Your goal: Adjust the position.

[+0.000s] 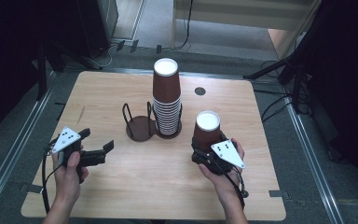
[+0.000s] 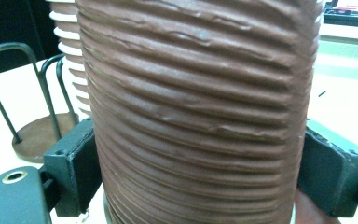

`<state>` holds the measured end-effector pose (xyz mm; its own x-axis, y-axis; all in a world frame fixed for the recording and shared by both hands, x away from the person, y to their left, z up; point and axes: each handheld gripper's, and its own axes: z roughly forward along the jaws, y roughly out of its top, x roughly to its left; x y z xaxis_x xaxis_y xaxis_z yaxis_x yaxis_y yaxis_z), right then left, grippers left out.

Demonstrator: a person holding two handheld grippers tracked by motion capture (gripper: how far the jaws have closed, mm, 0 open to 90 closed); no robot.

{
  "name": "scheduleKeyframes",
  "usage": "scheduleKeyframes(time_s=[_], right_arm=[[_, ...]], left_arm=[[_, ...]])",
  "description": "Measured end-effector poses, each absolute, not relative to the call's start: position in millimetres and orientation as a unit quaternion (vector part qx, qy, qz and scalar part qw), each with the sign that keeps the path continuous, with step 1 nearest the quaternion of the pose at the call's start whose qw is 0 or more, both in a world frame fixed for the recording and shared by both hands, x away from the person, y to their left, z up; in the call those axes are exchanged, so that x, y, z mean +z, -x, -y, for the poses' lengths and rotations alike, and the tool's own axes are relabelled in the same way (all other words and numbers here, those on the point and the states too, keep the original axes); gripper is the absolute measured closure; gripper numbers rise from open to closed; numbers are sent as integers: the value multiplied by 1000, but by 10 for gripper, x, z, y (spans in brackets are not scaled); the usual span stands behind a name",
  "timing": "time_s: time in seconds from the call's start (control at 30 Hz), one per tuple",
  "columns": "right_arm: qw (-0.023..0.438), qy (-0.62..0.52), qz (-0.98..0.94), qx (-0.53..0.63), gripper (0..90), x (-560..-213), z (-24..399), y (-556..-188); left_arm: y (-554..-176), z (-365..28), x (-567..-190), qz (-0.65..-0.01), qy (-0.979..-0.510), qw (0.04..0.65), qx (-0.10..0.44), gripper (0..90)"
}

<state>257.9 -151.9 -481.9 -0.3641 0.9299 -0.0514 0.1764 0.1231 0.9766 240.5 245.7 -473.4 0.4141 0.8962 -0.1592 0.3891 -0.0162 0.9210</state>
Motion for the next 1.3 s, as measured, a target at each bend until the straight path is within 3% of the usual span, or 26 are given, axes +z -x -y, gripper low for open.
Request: scheduleKeyframes(time_s=[0.53,1.3], right_arm=[[386,-405,-680,474,126,-5034,1321,-2517],[442,-292,-731,431,119,-5275,875,-2355]], left_arm=[[-2470,-1962,-4712,-406,-732,517,179,0],[-2390,-1568,-4671,-335,-780,504,160,10]])
